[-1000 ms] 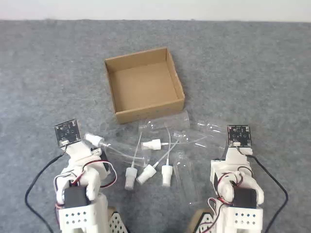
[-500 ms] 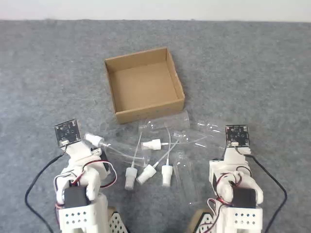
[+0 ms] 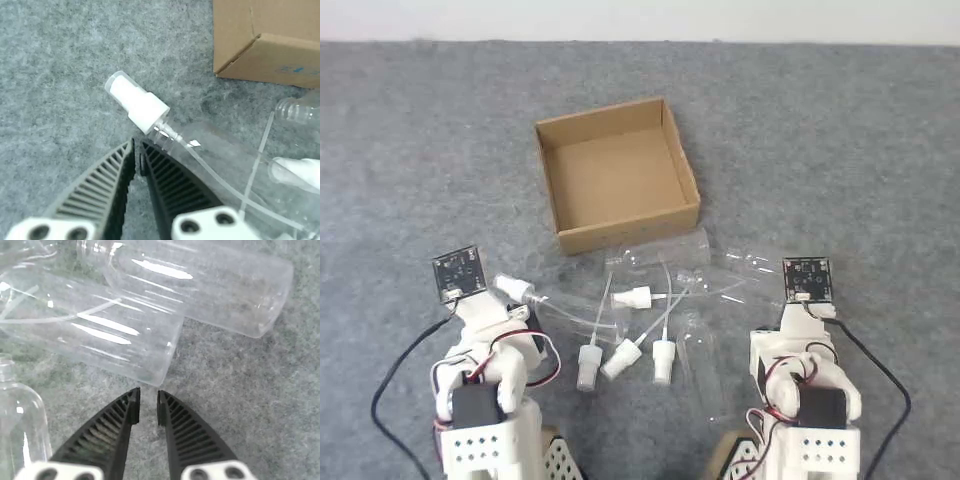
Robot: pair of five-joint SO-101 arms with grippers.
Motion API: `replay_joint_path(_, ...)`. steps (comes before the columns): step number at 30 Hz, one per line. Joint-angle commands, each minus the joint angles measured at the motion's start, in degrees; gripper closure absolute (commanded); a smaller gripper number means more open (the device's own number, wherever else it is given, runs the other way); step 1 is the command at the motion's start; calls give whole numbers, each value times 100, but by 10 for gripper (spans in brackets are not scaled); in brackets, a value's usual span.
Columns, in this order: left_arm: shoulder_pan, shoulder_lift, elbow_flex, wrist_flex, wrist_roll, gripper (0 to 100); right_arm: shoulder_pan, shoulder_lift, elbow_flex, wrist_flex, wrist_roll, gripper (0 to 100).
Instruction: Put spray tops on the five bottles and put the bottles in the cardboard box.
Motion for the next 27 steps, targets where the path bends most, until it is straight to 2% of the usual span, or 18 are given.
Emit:
replay_joint_path(1, 0, -79, -75, 26, -35, 988, -400, -75, 123, 31, -26, 975)
replay_joint_path(5, 0, -79, -75, 26, -35, 988, -629, -75, 123, 13, -18, 975)
replay_joint_path(24, 0, -79, -75, 26, -35, 988, -602, -75, -923, -4, -18, 975)
replay_joint_path(27, 0, -79, -75, 26, -35, 988, -602, -75, -1099, -409, -18, 975)
